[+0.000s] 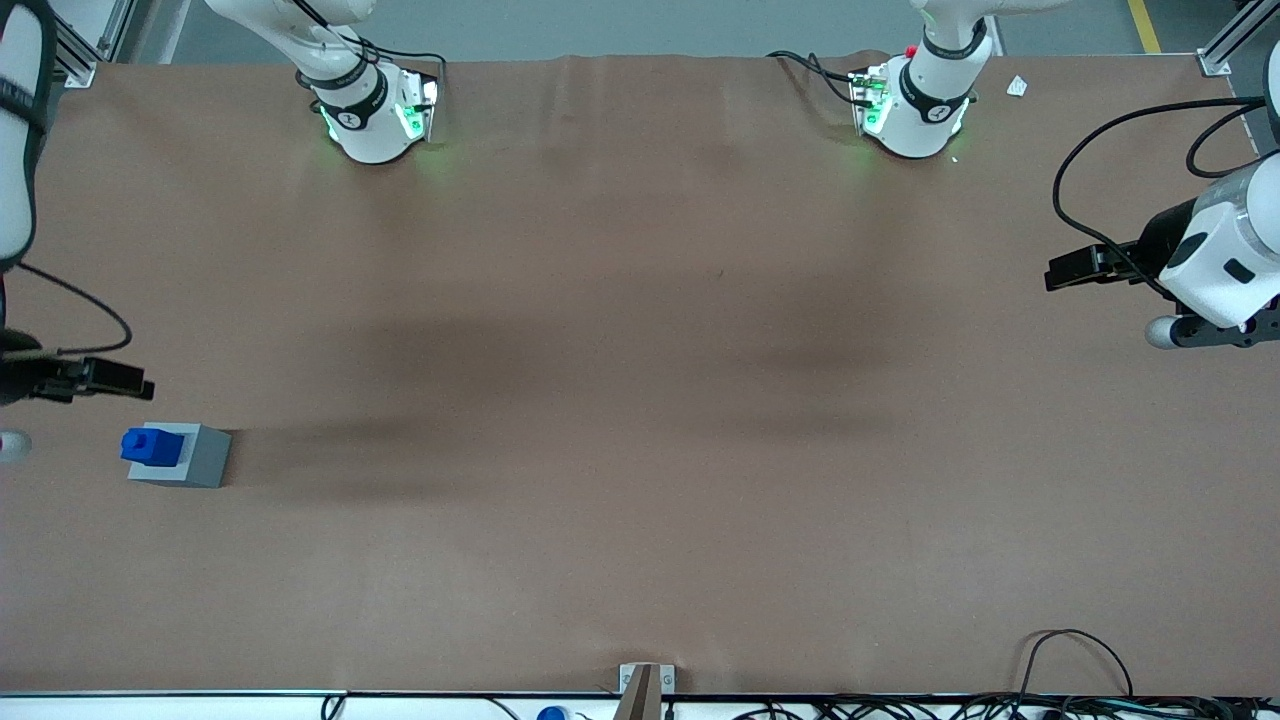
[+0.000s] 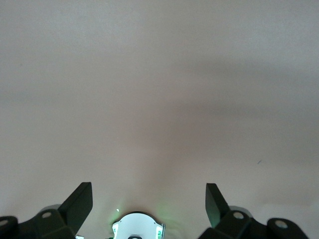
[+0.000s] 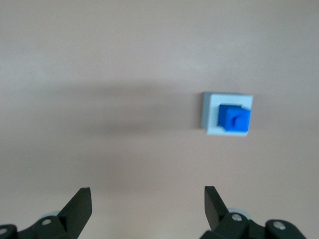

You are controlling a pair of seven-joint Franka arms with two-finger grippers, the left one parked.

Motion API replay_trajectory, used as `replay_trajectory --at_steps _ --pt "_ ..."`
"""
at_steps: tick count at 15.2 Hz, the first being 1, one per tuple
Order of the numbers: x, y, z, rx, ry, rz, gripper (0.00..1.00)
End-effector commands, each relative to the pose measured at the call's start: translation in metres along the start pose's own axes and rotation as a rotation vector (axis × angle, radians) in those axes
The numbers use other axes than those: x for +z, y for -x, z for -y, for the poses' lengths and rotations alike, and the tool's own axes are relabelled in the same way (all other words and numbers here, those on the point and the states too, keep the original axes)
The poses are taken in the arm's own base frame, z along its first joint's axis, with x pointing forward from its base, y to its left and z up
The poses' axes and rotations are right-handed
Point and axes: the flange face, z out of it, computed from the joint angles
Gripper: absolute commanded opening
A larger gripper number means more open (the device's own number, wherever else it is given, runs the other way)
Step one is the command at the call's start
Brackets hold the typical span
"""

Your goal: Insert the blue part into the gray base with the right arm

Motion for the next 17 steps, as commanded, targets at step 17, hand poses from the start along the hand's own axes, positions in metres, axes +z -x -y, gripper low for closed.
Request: replay_trajectory --at_steps 17 --pt "-0.093 0.151 0.04 -0.034 -0.033 -0.125 1.0"
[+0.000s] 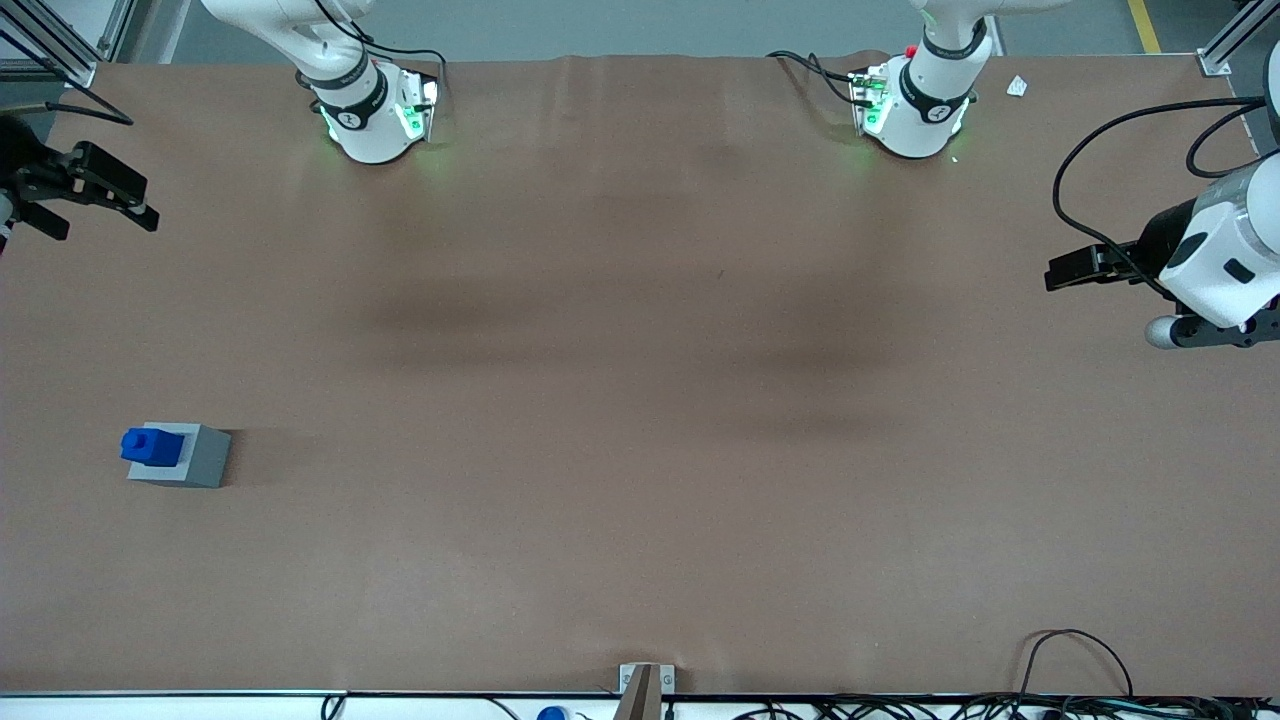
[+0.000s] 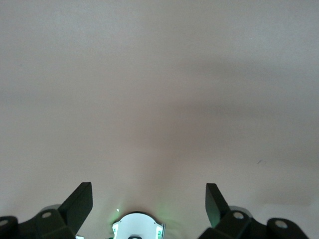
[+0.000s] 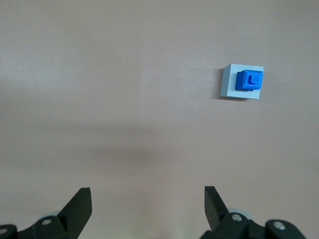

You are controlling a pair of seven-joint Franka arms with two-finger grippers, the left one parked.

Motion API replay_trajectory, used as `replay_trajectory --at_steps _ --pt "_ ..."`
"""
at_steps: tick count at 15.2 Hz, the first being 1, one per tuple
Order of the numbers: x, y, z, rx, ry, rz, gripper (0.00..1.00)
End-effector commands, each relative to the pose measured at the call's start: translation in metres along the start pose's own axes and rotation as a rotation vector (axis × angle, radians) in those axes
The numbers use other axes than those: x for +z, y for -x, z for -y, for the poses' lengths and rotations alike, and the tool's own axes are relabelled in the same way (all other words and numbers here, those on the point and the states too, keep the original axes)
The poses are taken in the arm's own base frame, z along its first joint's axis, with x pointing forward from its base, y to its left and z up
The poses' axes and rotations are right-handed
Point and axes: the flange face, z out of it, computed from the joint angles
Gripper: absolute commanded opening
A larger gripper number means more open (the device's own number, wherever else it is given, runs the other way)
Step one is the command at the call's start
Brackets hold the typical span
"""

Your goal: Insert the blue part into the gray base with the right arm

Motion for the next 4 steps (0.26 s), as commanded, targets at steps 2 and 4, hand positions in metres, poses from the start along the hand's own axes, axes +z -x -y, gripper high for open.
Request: replay_trajectory --at_steps 2,4 --pt "-0.0073 0.0044 -0.0003 0.014 -0.01 -0.028 1.0" --pt "-0.0086 0.0033 0.0011 0.011 -0.006 -0.031 1.0"
